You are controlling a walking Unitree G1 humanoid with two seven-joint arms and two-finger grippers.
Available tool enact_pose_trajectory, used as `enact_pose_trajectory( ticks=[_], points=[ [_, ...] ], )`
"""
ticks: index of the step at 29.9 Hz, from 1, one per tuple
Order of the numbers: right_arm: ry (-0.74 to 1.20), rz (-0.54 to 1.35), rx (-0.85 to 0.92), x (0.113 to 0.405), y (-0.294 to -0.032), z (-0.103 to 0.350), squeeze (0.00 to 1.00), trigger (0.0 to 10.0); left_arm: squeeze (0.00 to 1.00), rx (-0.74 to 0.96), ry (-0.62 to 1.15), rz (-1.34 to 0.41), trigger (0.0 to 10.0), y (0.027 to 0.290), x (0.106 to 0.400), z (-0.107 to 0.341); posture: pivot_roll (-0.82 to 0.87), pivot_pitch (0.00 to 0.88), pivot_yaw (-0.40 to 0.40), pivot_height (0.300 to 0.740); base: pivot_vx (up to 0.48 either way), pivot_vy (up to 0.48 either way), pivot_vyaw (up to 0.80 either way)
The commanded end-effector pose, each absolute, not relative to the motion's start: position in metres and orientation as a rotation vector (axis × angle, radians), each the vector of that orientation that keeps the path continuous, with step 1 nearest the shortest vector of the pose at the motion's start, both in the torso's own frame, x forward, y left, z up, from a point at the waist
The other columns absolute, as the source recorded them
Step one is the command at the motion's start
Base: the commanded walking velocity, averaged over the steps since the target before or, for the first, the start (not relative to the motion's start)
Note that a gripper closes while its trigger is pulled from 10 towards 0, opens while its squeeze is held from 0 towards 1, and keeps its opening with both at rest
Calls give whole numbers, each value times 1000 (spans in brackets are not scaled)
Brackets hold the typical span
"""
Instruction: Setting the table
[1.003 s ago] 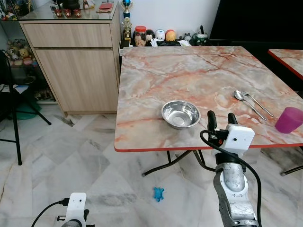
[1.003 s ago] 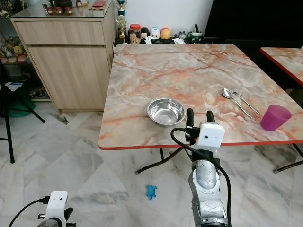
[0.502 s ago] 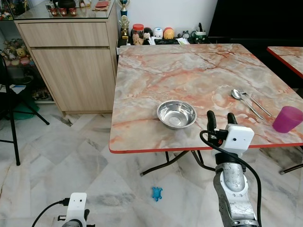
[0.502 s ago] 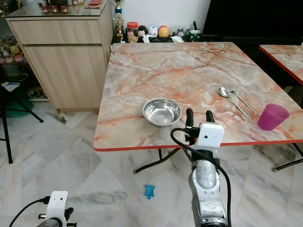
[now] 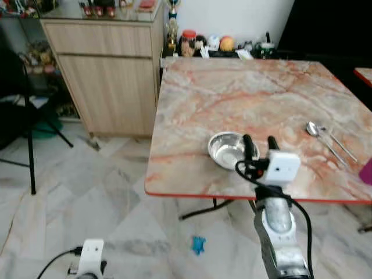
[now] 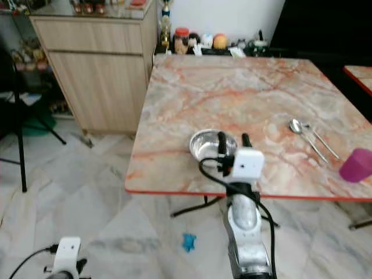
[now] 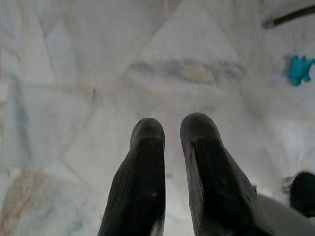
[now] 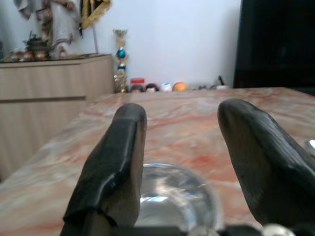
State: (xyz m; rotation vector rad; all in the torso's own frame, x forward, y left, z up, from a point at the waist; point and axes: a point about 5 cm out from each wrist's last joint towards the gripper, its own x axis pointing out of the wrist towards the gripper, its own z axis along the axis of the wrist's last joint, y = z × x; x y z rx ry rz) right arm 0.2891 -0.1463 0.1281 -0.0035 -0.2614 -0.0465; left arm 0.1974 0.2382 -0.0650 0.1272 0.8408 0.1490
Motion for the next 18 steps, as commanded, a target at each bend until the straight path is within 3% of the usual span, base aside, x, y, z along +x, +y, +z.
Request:
enact_pose_trajectory(
  ticks=[1, 7, 18],
  points=[
    [-242, -76, -13, 288, -156, 124, 0, 10000, 0, 108, 838, 134, 10000, 230, 200, -66, 110, 0, -40, 740, 281, 0, 0],
    [-240, -76, -11, 288, -157, 124, 0, 10000, 0, 111, 839, 134, 10000, 230, 199, -66, 109, 0, -40, 740, 276, 0, 0],
    [-196, -67, 4, 288, -156, 117, 0, 10000, 0, 108, 836, 133, 10000, 229, 200, -66, 107, 0, -39, 740, 0, 0, 0]
  ],
)
